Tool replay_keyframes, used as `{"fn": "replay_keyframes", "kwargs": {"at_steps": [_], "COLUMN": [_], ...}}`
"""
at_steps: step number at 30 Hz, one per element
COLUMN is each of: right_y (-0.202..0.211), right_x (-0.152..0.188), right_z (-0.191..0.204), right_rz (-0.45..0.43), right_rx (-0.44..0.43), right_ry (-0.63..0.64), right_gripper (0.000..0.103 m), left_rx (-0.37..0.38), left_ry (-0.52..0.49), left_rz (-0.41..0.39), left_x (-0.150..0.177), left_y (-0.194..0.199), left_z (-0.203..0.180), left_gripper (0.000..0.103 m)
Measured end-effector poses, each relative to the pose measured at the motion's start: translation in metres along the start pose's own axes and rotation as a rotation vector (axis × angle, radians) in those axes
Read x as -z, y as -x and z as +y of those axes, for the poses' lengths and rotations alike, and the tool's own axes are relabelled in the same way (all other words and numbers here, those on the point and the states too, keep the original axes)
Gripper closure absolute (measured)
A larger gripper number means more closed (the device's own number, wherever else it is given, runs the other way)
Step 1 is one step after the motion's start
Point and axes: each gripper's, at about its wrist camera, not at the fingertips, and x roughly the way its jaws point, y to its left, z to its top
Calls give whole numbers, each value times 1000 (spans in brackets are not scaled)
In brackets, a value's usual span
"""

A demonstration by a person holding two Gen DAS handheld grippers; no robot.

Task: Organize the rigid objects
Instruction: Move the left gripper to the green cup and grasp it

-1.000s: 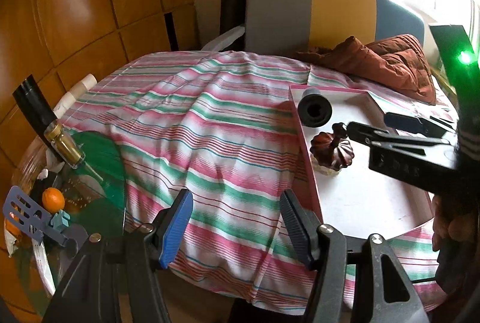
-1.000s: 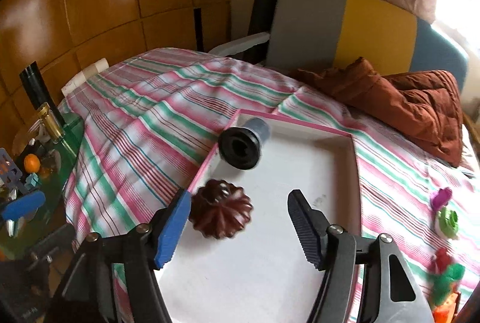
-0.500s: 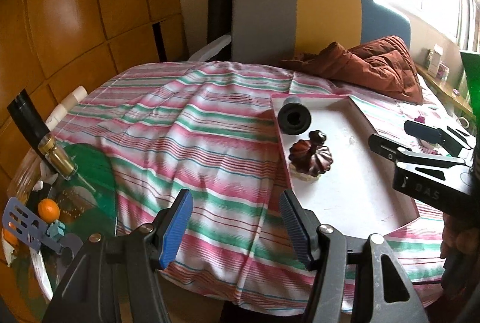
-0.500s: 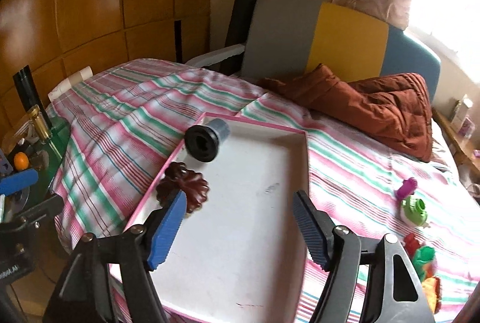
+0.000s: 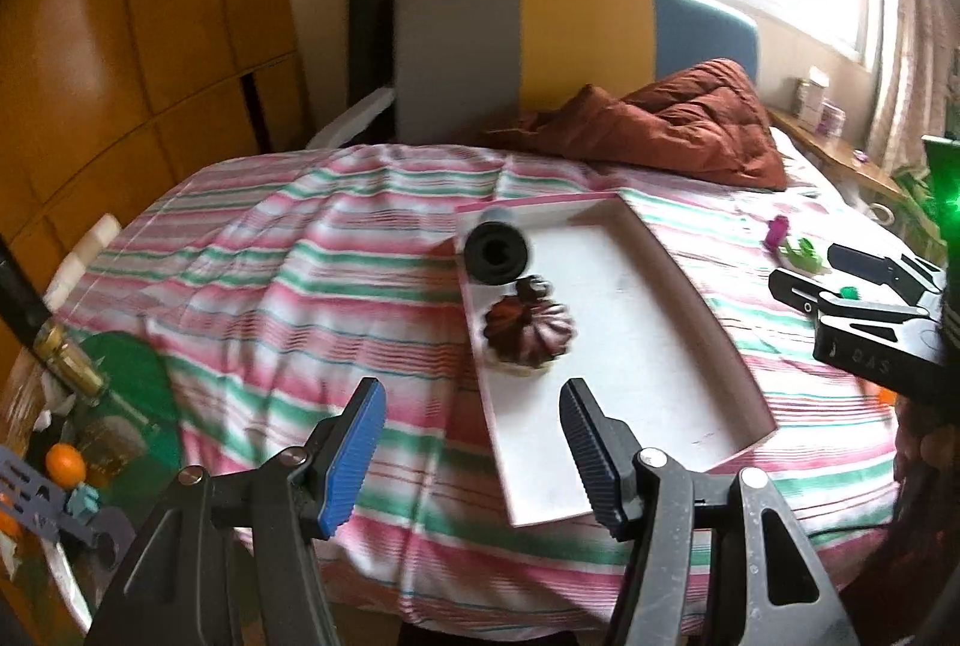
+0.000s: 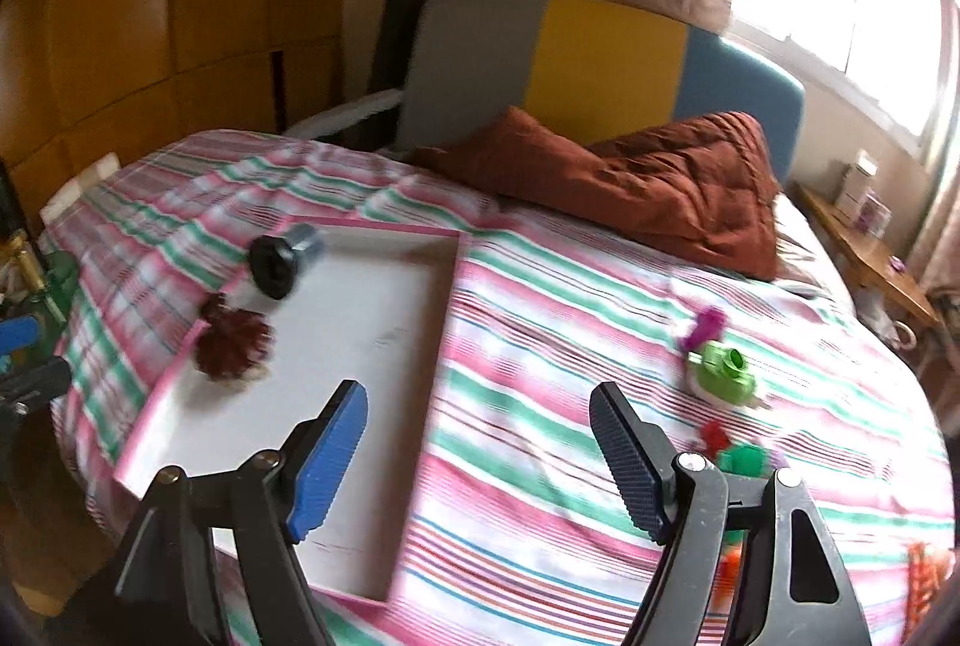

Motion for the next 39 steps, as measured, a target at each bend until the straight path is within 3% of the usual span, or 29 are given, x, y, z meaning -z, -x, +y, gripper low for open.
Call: {"fn": "replay_keyframes", "kwargs": {"at_steps": [11, 18, 21, 27, 30, 39], "right_y": [21, 30, 34, 34, 37, 39], "right_x": [21, 55, 67, 73, 75, 81], "right_z": [-117, -210, -238, -255, -255, -263], "right_rz": [16, 35, 45, 46, 38, 32], "right_rx": [210, 354, 360, 353, 353, 328], "right_ry": [-156, -417, -570, -667, -680, -746], "right_gripper": [22, 20, 20, 18, 13, 13], "left_rx": [149, 265, 323, 458, 520, 623], "left_ry": [-75, -174, -220, -257, -260, -248], "left_rz": [4, 48, 75, 154, 185, 254], "left_x": [-14, -20, -21, -28, -35, -56], "left_y": [-3, -11, -19, -41, -52, -91], "left_z": [-43, -91, -115, -168, -195, -270], "left_gripper": [42, 42, 42, 42, 47, 48]}}
